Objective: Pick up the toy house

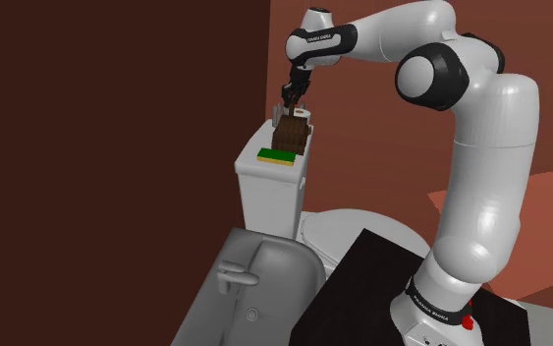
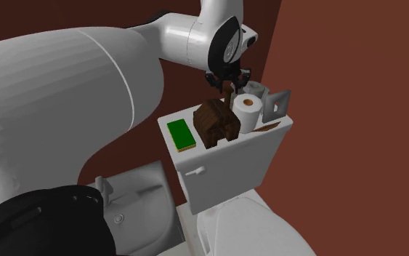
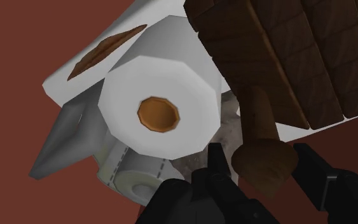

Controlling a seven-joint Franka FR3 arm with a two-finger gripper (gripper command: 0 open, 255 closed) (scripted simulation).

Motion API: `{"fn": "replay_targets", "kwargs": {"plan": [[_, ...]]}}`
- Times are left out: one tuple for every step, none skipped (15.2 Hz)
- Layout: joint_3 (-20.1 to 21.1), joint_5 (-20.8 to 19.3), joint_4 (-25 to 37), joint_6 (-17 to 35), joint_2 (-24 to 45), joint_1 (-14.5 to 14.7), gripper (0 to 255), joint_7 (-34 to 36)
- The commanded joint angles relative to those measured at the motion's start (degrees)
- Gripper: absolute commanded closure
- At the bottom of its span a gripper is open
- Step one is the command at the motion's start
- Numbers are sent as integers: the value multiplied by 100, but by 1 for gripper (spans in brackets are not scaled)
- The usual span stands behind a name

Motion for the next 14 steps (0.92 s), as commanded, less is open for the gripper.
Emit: {"fn": "replay_targets", "kwargs": {"plan": [[0, 0, -3, -1, 2, 0, 255, 0], [0, 0, -3, -1, 2, 0, 255, 0], [0, 0, -3, -1, 2, 1, 255, 1], [0, 0, -4, 0, 2, 0, 255, 0], [0, 0, -5, -3, -2, 0, 255, 0], [-2, -1, 72, -80, -1, -3, 255, 1], [-3, -2, 152, -158, 1, -6, 255, 2], [-4, -1, 238, -237, 7, -11, 255, 2], [-5, 0, 323, -317, 13, -15, 255, 2], [-6, 1, 412, -398, 20, -20, 255, 2], [-7, 3, 502, -479, 30, -25, 255, 2], [-8, 5, 596, -561, 41, -31, 255, 2], [-9, 8, 692, -645, 54, -37, 255, 2], [-10, 12, 791, -729, 69, -43, 255, 1]]}}
